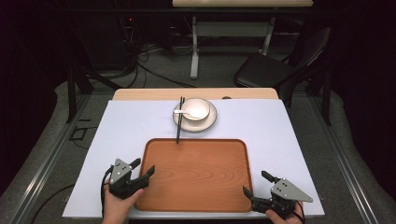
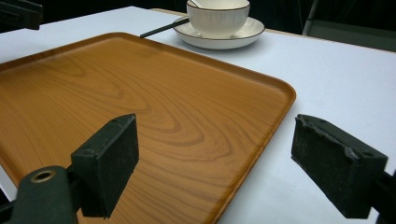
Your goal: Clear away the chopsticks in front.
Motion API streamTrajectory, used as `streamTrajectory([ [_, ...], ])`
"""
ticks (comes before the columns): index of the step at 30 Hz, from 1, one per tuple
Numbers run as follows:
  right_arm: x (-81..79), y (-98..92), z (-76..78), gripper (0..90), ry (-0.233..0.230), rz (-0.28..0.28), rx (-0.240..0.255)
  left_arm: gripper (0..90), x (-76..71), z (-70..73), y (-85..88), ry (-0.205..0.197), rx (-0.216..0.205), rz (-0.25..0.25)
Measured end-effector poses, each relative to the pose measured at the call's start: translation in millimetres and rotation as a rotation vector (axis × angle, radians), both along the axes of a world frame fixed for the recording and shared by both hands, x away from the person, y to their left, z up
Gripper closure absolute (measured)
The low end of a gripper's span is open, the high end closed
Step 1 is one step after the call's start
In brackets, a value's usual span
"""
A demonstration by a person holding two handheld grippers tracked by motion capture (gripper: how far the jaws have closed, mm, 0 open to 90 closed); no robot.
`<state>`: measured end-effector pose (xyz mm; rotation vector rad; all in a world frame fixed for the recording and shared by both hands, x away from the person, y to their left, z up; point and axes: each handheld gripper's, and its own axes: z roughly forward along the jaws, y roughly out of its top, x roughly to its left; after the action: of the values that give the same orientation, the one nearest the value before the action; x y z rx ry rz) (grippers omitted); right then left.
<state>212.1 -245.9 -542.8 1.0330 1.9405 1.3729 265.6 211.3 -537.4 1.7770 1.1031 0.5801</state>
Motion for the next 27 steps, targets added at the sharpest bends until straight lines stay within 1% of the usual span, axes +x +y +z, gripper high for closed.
streamTrajectory([
  [1,0.2,0.0,0.0,14.7,-0.001,0.000,-0.001,35.3,0.0,0.0,0.0,0.000,0.000,0.000],
  [2,0.2,0.1,0.0,14.7,-0.001,0.003,0.000,35.0,0.6,0.2,0.1,0.010,-0.004,-0.002],
  [9,-0.3,2.4,1.6,14.7,-0.012,0.018,-0.011,34.6,-0.4,2.5,1.2,0.014,-0.004,-0.001],
  [11,0.1,3.3,1.7,14.6,-0.012,0.026,-0.007,34.6,-0.7,4.5,0.9,0.020,0.000,0.009],
  [13,0.1,3.6,1.6,14.6,-0.010,0.028,-0.008,34.7,-0.3,5.0,0.7,0.025,-0.001,0.006],
  [14,0.1,4.5,1.5,14.6,-0.009,0.031,-0.008,34.8,0.6,6.1,0.7,0.033,-0.001,0.002],
  [15,0.1,4.5,1.5,14.6,-0.009,0.031,-0.008,35.0,0.6,6.1,0.7,0.033,-0.001,0.002],
  [16,0.1,5.2,1.3,14.6,-0.008,0.036,-0.008,35.0,1.7,7.5,0.6,0.047,-0.005,0.003],
  [19,-0.1,5.7,1.3,14.6,-0.007,0.040,-0.006,35.1,2.9,8.0,-0.5,0.056,-0.002,0.009],
  [20,-0.9,5.6,1.4,14.6,-0.009,0.046,-0.007,35.1,4.6,9.1,-1.0,0.074,-0.002,0.003],
  [22,-2.4,5.3,1.7,14.6,-0.009,0.043,-0.008,35.1,7.1,11.2,-1.8,0.081,-0.005,0.003],
  [23,-2.4,5.3,1.7,14.6,-0.009,0.043,-0.008,35.1,7.1,11.2,-1.8,0.081,-0.005,0.003],
  [25,-3.4,4.9,1.9,14.6,-0.008,0.040,-0.008,35.1,11.5,16.0,-2.8,0.088,0.000,0.007],
  [26,-4.0,4.5,2.5,14.6,-0.012,0.036,-0.008,35.1,15.7,21.1,-4.3,0.082,0.008,0.011],
  [27,-4.0,4.5,2.5,14.6,-0.012,0.036,-0.008,35.1,15.7,21.1,-4.3,0.082,0.008,0.011],
])
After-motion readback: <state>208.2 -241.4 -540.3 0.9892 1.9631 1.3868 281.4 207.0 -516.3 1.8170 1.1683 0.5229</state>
